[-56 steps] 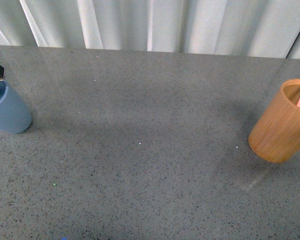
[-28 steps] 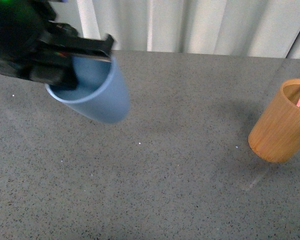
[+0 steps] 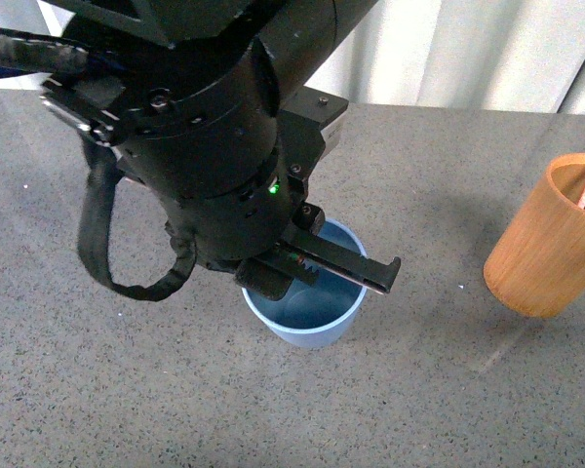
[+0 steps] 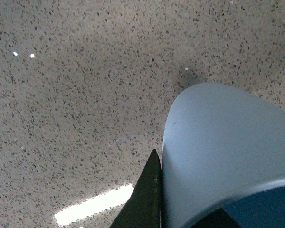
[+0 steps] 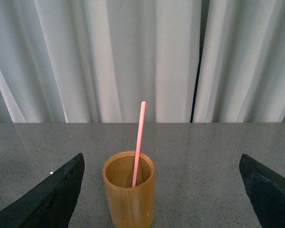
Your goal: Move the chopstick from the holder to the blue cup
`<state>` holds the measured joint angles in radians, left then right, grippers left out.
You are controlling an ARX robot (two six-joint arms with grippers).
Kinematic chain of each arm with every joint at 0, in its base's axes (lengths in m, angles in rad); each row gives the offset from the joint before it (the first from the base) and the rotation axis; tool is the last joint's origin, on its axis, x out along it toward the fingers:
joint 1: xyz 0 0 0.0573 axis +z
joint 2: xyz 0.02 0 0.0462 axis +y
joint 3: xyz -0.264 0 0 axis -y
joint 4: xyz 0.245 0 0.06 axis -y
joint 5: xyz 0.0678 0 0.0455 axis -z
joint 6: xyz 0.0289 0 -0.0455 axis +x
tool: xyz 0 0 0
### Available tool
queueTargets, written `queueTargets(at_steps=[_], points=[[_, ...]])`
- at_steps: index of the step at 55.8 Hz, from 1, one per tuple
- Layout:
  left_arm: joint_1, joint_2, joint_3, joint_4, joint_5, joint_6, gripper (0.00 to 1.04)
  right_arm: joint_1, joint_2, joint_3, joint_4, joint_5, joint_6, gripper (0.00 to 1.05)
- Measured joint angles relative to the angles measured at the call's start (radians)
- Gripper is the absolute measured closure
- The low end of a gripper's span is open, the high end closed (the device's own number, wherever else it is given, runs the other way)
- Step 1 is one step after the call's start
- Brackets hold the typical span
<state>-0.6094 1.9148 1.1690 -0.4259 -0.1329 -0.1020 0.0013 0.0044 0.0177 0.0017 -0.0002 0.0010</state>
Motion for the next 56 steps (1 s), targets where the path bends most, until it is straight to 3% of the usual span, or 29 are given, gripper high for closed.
queueTargets(at_steps=[44, 56], points=[[0.064, 0.074, 0.032, 0.018, -0.027, 0.030, 1.01, 0.000, 0.000, 0.000, 0.000, 0.000, 0.000, 0.10], [0.064, 0.072, 0.030, -0.003, -0.020, 0.030, 0.74, 0.000, 0.000, 0.000, 0.000, 0.000, 0.000, 0.10]])
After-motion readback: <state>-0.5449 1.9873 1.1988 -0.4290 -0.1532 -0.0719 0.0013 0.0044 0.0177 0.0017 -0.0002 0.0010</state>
